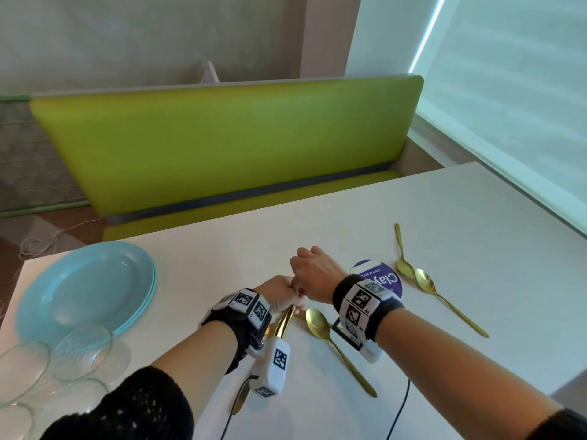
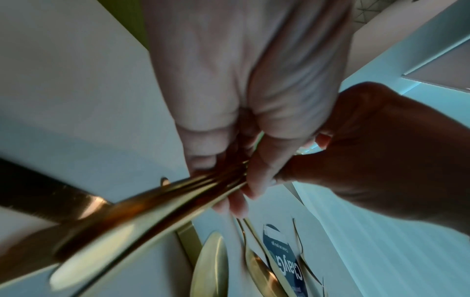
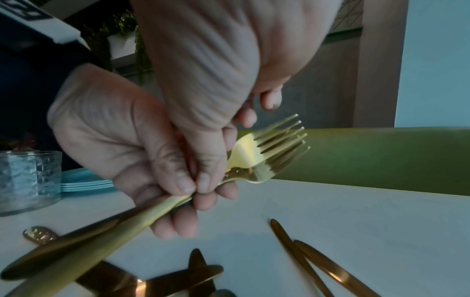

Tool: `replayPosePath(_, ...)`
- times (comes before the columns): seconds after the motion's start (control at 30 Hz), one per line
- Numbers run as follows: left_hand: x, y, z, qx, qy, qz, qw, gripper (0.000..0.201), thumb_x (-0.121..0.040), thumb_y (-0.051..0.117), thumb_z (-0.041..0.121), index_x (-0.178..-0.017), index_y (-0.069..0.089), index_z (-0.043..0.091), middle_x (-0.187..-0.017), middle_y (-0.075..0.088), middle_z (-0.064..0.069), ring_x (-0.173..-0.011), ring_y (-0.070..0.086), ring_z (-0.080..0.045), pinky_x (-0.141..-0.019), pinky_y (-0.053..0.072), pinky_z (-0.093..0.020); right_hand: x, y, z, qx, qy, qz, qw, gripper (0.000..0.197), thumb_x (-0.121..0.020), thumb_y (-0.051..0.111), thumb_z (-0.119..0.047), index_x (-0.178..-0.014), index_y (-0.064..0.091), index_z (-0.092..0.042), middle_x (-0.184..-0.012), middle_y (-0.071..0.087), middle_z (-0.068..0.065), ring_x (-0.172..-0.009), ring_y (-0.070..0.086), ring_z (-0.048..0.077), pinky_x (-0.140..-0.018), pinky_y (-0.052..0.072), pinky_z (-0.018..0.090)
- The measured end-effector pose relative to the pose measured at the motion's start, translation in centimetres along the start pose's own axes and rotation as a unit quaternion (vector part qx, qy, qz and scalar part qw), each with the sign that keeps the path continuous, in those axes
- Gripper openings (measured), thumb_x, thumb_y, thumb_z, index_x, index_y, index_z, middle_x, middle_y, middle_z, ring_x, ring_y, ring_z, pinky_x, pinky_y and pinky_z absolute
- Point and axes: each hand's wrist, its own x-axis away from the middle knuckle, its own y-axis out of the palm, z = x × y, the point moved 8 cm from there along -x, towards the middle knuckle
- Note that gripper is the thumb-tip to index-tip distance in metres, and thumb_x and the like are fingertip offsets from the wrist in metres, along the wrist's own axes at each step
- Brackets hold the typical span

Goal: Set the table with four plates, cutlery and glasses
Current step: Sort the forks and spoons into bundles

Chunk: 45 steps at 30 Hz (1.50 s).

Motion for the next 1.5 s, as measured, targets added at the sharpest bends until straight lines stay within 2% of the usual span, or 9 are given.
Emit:
replayPosePath(0.07,0.3,0.3,0.1,0.025,0.008,-0.002,1.000,0.014,-0.081,0.056,-0.004,-0.074,0.060,0.008,-0.073,0.063,-0.007,-0.067,0.058,-0.014,-0.064,0.049,-0.017,0.5,-0.4,0.0,-0.018,0.012,0.014,1.000,0.018,-0.088,0.058,-0.028,-0.090,0.076,-0.027,-0.093,0.063,-0.002,-0.093,0.053,0.021,-0.078,0.045,0.031)
replayPosePath(0.17,0.7,0.4,0.1,0.027,0.010,0.011,1.000,0.012,-0.084,0.055,-0.002,-0.078,0.060,0.008,-0.074,0.063,-0.005,-0.063,0.058,-0.011,-0.050,0.045,-0.010,1.1,-0.1,0.4,-0.023,0.037,0.056,0.997,0.015,-0.053,0.086,-0.032,-0.054,0.071,-0.035,-0.058,0.060,-0.013,-0.062,0.056,0.012,-0.053,0.045,0.023)
replayPosePath(0.27,0.9,0.8,0.0,0.049,0.004,0.013,0.999,0.018,-0.084,0.052,-0.008,-0.076,0.058,0.006,-0.071,0.060,-0.007,-0.062,0.057,-0.012,-0.051,0.047,-0.013,1.7,0.1,0.5,-0.078,0.057,0.098,0.990,0.022,-0.042,0.088,-0.028,-0.050,0.070,-0.036,-0.052,0.058,-0.014,-0.058,0.058,0.012,-0.052,0.045,0.021)
replayPosePath(0.43,1.0,1.0,-0.5,0.059,-0.007,0.024,0.998,0.021,-0.084,0.048,-0.012,-0.080,0.059,0.006,-0.074,0.060,-0.009,-0.067,0.057,-0.018,-0.067,0.048,-0.027,3.9,0.4,1.8,-0.193,0.134,0.098,0.967,0.013,-0.081,0.068,-0.024,-0.091,0.076,-0.022,-0.092,0.070,0.000,-0.098,0.056,0.021,-0.082,0.040,0.032)
replayPosePath(0.6,1.4,0.4,-1.1,0.194,-0.038,0.088,0.976,0.020,-0.097,0.043,0.003,-0.079,0.052,0.005,-0.070,0.052,-0.010,-0.062,0.054,-0.019,-0.057,0.046,-0.027,6.7,4.0,4.0,-0.254,0.262,0.022,0.931,0.021,-0.087,0.063,-0.027,-0.107,0.068,-0.023,-0.109,0.066,-0.002,-0.108,0.053,0.016,-0.096,0.040,0.030)
replayPosePath(0.83,2.3,0.5,-2.3,0.274,-0.044,0.130,0.952,0.017,-0.098,0.044,0.008,-0.085,0.054,0.005,-0.075,0.058,-0.010,-0.065,0.058,-0.020,-0.064,0.051,-0.030,11.1,11.6,1.3,-0.370,0.378,-0.128,0.839,0.029,-0.084,0.066,-0.034,-0.109,0.067,-0.018,-0.114,0.066,0.002,-0.106,0.061,0.018,-0.095,0.049,0.030)
replayPosePath(1.17,3.5,0.3,-3.9,0.269,-0.051,0.126,0.953,0.010,-0.094,0.052,0.009,-0.095,0.060,0.002,-0.075,0.063,-0.008,-0.065,0.062,-0.018,-0.062,0.054,-0.028,11.9,13.4,-0.1,-0.396,0.448,-0.134,0.790,0.021,-0.086,0.062,-0.028,-0.100,0.068,-0.012,-0.104,0.068,0.003,-0.089,0.061,0.017,-0.077,0.050,0.023)
replayPosePath(1.33,3.4,-0.1,-3.6,0.273,-0.051,0.128,0.952,0.011,-0.094,0.052,0.009,-0.095,0.059,0.000,-0.078,0.064,-0.011,-0.068,0.063,-0.020,-0.071,0.055,-0.033,10.7,11.6,1.3,-0.551,0.445,-0.009,0.706,0.016,-0.084,0.067,-0.027,-0.072,0.061,-0.019,-0.076,0.062,-0.004,-0.068,0.055,0.010,-0.065,0.047,0.021)
replayPosePath(1.5,3.2,0.9,-3.1,0.253,-0.064,0.083,0.962,0.010,-0.095,0.051,0.009,-0.094,0.056,0.000,-0.081,0.065,-0.012,-0.068,0.064,-0.021,-0.071,0.056,-0.034,8.5,9.6,1.1,-0.732,0.396,0.051,0.552,0.017,-0.085,0.068,-0.024,-0.071,0.061,-0.016,-0.073,0.062,0.000,-0.051,0.044,0.009,-0.048,0.036,0.021)
